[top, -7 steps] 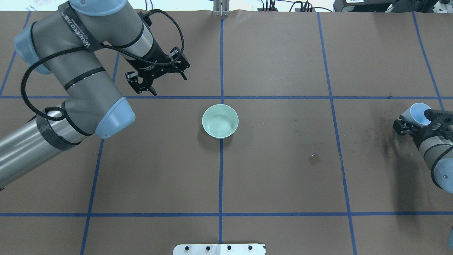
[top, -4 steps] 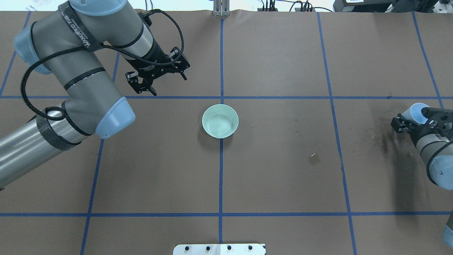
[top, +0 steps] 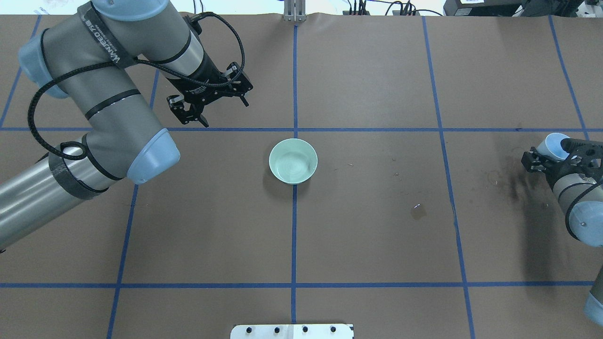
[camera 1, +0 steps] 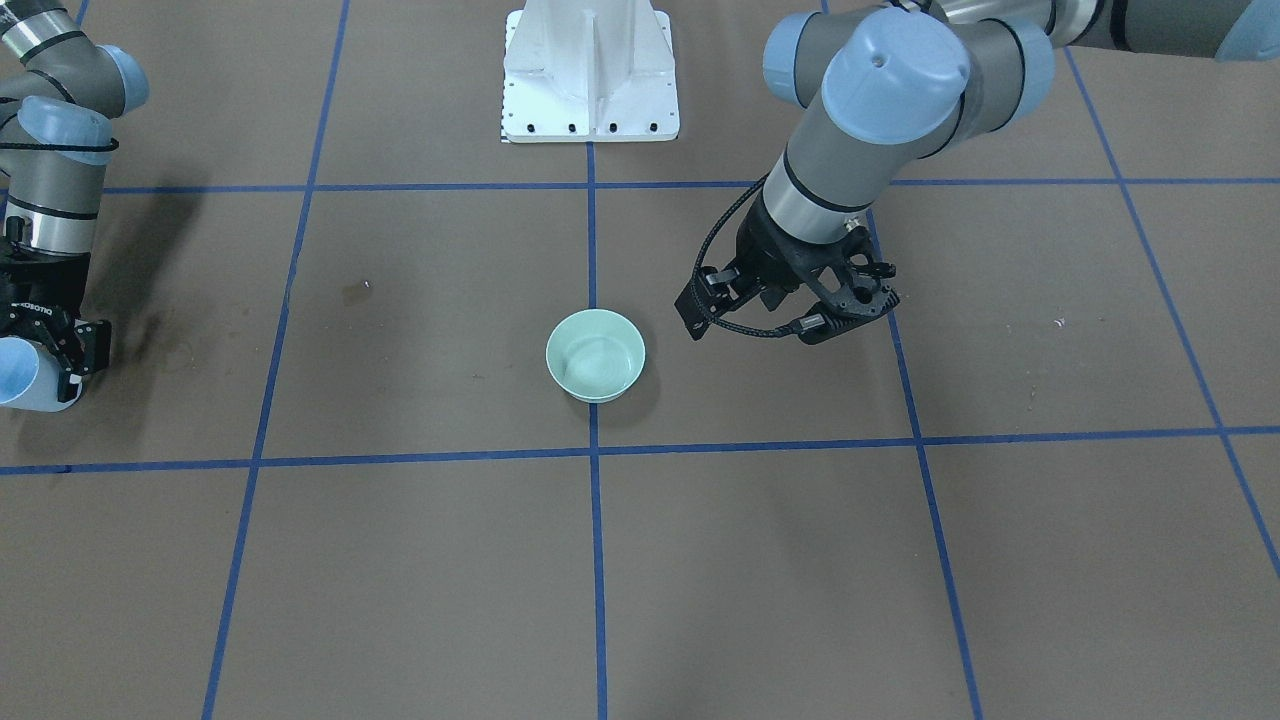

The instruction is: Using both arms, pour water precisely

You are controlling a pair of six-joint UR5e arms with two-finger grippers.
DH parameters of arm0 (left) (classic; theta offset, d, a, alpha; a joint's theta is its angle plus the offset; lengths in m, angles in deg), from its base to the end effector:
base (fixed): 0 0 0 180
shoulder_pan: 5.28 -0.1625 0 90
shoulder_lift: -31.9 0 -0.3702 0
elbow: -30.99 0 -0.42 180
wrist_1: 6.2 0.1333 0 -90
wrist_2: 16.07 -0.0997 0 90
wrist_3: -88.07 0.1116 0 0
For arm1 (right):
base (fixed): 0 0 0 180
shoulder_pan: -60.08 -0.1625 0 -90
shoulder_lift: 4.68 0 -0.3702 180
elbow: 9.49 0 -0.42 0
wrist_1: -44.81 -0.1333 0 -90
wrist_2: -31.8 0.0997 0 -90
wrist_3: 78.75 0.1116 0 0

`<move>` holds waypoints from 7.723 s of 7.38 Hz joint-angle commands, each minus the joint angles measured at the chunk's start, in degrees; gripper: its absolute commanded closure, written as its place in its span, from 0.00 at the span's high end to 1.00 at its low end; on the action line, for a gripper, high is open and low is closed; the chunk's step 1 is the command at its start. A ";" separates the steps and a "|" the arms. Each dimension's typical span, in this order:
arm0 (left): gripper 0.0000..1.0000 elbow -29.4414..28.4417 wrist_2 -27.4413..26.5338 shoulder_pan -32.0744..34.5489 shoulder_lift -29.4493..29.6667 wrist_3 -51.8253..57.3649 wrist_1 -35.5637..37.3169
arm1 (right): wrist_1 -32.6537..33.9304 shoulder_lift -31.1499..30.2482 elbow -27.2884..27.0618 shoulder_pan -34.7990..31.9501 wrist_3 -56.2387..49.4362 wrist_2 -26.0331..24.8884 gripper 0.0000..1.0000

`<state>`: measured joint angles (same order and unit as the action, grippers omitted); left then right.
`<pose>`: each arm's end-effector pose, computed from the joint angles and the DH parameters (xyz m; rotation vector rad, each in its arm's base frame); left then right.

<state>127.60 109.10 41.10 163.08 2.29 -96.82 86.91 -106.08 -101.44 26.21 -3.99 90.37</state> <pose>0.4056 -0.5257 0.1160 -0.1726 0.9903 -0.4144 -0.2905 -0.4256 0.6069 0.7586 -0.3790 0.4896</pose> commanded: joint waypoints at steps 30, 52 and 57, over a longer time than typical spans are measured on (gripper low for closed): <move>1.00 2.45 0.24 11.54 -19.39 42.10 -0.70 | 47.41 51.27 -4.30 7.06 -53.23 39.43 0.00; 1.00 2.44 0.24 11.45 -19.39 40.17 -0.70 | 53.19 51.41 -10.58 2.86 -52.73 39.52 0.00; 1.00 2.97 0.24 11.01 -18.60 35.42 -0.70 | 45.36 36.12 -17.20 -10.76 -28.59 32.70 0.00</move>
<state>130.52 109.35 52.13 144.31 38.04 -97.56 133.09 -65.70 -117.24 18.17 -39.53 126.69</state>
